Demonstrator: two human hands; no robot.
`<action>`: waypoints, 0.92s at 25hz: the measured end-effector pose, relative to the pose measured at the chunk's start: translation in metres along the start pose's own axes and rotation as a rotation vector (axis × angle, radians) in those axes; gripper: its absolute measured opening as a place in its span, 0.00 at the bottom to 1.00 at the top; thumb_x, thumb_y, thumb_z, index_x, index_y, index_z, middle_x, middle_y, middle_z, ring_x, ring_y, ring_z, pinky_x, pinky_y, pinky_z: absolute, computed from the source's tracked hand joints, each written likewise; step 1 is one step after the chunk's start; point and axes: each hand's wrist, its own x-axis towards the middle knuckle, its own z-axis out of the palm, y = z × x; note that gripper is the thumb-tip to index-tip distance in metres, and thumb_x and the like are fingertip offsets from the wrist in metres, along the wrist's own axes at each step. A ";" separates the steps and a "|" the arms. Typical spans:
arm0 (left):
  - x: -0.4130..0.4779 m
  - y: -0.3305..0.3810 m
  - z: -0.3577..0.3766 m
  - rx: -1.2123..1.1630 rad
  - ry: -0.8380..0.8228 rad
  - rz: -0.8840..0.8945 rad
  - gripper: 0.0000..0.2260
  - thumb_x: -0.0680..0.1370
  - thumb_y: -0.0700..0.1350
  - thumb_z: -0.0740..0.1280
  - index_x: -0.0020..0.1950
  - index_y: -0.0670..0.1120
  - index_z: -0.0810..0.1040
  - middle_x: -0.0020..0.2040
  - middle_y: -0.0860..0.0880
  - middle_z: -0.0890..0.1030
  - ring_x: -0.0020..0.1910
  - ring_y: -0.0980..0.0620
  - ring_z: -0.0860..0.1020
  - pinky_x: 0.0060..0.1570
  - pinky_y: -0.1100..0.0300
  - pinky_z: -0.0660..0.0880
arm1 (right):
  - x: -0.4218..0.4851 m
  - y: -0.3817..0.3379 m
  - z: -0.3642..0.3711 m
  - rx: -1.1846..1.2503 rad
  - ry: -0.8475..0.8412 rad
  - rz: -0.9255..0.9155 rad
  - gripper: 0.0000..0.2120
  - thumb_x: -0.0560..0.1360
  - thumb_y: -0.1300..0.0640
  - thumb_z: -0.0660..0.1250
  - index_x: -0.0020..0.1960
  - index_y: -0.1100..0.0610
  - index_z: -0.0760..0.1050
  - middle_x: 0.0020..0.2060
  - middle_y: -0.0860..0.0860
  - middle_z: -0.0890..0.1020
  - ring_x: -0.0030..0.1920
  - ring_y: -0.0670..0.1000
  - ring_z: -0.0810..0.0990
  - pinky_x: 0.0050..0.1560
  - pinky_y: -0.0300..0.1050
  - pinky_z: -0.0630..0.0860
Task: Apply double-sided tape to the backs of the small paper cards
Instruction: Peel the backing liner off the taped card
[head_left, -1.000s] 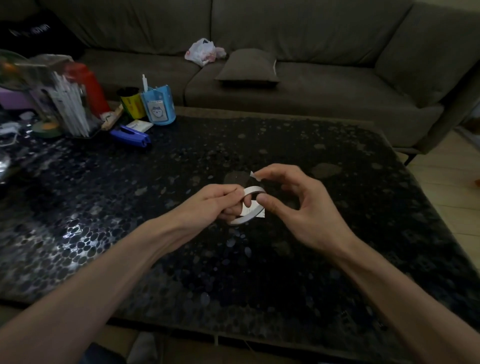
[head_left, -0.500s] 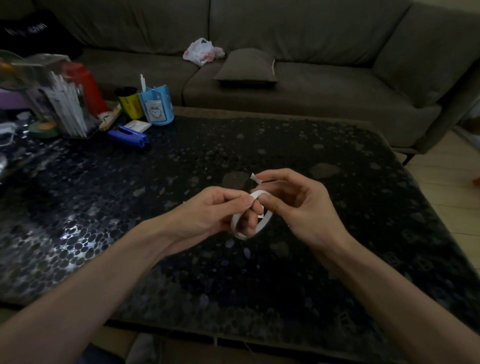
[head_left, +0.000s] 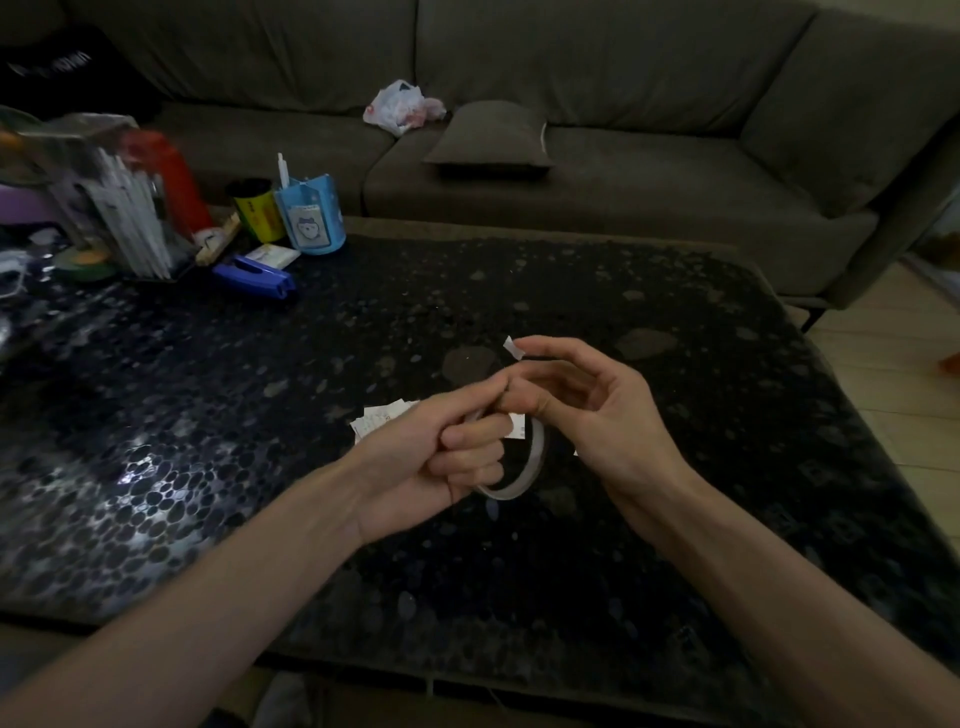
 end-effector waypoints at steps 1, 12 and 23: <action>0.001 0.000 0.001 -0.020 0.047 0.030 0.15 0.84 0.50 0.63 0.54 0.44 0.87 0.29 0.56 0.67 0.24 0.59 0.65 0.28 0.67 0.67 | 0.000 0.001 0.000 0.001 0.034 0.001 0.15 0.77 0.62 0.75 0.62 0.51 0.83 0.52 0.48 0.88 0.55 0.43 0.86 0.57 0.34 0.79; 0.011 -0.002 0.003 0.008 0.294 0.256 0.14 0.83 0.49 0.66 0.65 0.46 0.84 0.33 0.52 0.72 0.36 0.56 0.76 0.43 0.61 0.79 | -0.001 0.001 0.003 -0.035 0.125 0.025 0.18 0.78 0.63 0.71 0.62 0.43 0.83 0.57 0.44 0.84 0.59 0.38 0.81 0.56 0.38 0.78; 0.009 -0.006 0.014 0.600 0.686 0.520 0.04 0.78 0.48 0.75 0.51 0.50 0.88 0.40 0.51 0.86 0.29 0.55 0.78 0.32 0.67 0.74 | -0.003 0.006 0.005 -0.152 0.055 -0.051 0.22 0.77 0.65 0.72 0.62 0.41 0.82 0.55 0.39 0.83 0.57 0.39 0.82 0.54 0.29 0.78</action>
